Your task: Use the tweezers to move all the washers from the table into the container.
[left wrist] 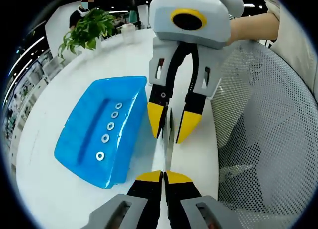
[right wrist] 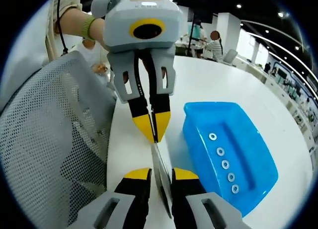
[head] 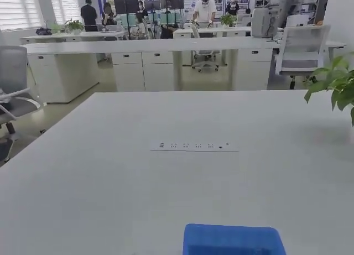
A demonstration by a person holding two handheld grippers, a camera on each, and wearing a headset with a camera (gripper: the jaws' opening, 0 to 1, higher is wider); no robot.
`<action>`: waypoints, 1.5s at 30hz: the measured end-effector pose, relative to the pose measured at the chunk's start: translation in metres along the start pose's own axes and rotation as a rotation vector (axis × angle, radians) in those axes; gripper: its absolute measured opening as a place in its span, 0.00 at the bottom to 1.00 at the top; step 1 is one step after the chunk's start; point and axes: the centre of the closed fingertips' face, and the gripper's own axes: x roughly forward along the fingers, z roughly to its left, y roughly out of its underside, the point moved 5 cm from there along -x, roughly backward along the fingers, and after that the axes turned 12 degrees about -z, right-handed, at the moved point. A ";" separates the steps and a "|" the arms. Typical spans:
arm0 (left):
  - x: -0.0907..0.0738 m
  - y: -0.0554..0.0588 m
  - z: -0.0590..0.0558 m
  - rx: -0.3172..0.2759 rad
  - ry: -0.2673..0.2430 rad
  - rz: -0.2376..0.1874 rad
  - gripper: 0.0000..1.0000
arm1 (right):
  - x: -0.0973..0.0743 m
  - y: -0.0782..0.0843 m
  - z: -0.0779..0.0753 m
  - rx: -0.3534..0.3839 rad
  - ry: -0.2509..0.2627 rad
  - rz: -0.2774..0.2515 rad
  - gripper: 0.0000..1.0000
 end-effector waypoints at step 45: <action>-0.161 -0.023 0.002 -0.574 -0.867 -0.871 0.84 | -0.177 -0.030 -0.021 0.311 0.608 -0.504 0.49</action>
